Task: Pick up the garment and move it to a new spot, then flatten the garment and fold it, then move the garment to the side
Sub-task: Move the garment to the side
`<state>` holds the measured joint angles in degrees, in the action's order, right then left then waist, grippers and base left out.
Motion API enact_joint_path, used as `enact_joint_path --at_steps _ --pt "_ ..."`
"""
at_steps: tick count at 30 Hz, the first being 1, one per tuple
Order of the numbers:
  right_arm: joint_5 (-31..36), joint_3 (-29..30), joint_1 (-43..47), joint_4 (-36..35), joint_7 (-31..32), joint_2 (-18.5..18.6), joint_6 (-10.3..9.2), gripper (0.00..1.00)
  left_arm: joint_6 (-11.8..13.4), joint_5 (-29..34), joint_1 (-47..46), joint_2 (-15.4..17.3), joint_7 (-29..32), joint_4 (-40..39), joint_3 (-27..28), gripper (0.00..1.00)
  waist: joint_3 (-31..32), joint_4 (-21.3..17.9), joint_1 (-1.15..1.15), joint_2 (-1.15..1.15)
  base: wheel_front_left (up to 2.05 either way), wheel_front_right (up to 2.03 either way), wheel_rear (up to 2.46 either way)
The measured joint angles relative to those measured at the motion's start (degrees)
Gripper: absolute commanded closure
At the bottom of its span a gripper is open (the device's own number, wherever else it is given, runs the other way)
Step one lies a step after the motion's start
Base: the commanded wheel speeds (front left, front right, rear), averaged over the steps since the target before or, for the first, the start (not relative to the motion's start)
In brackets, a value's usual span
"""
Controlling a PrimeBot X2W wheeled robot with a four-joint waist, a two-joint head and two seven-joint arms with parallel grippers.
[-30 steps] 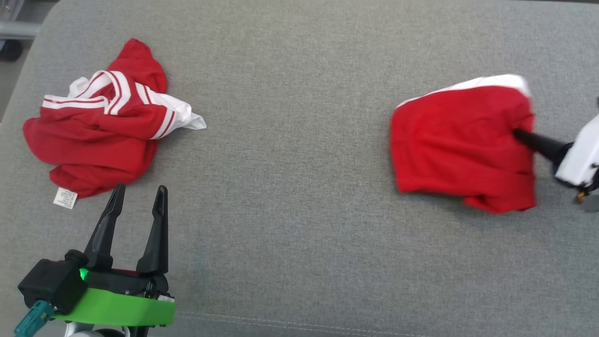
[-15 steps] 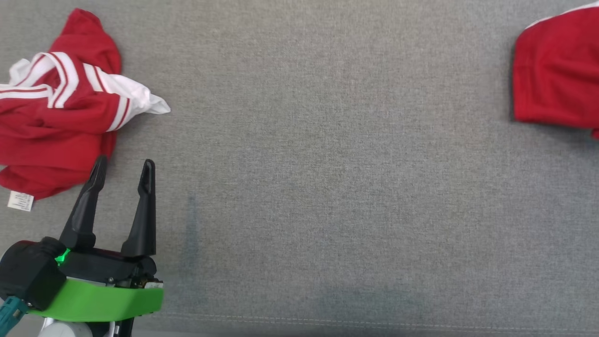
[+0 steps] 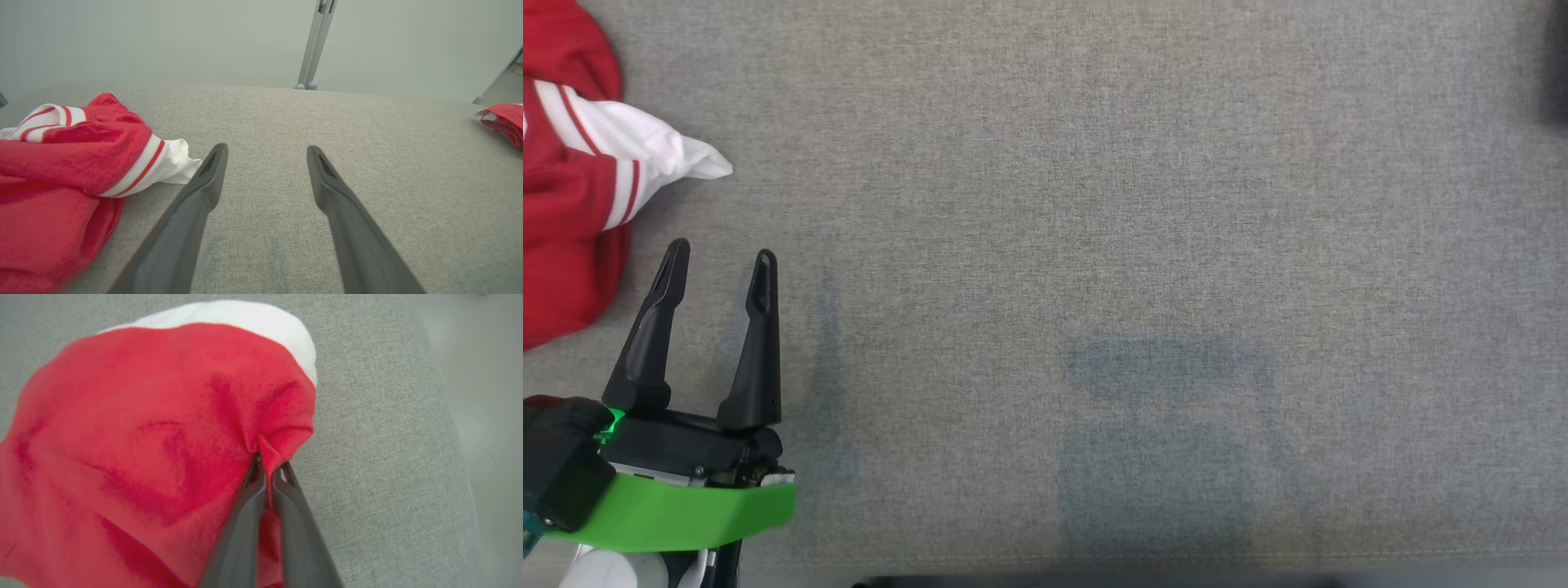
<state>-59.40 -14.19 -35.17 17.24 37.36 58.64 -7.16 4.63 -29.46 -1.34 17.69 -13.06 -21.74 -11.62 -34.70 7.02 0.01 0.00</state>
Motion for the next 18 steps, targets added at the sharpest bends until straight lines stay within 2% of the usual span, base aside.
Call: enact_joint_path --at_steps 4,5,6,7,8,18 --pt "0.7 0.8 0.0 3.0 -0.6 0.0 0.00 1.00 0.0 0.1 -0.6 0.0 0.2 0.0 0.1 0.00 -1.4 -0.7 0.00 0.00 0.00 0.00 0.00" --pt "1.5 0.9 0.0 3.8 -1.0 0.0 0.00 0.74 0.0 0.3 -0.7 0.0 0.2 0.0 0.1 0.00 -1.6 -0.9 0.00 0.00 0.00 0.00 0.00" --pt "2.4 1.1 0.0 4.6 -1.6 0.1 0.00 0.56 0.3 0.4 -0.9 0.0 0.2 0.0 0.2 0.00 -1.8 -1.0 0.00 0.00 0.00 0.00 0.00" --pt "3.1 1.3 0.0 5.2 -2.0 0.1 0.00 0.21 0.4 0.5 -1.1 0.0 0.2 0.0 0.2 0.00 -1.9 -1.2 0.00 0.00 0.00 0.00 0.00" --pt "3.6 1.6 0.1 5.6 -2.4 0.1 0.00 0.00 0.4 0.6 -1.2 0.0 0.3 0.0 0.3 0.00 -2.0 -1.3 0.00 0.00 0.00 0.00 0.00" --pt "7.1 1.7 0.8 9.7 -5.5 -2.1 0.00 0.00 0.4 1.0 -1.6 0.1 0.4 0.6 0.4 0.00 -0.9 -2.0 0.00 0.00 0.00 0.00 0.00"
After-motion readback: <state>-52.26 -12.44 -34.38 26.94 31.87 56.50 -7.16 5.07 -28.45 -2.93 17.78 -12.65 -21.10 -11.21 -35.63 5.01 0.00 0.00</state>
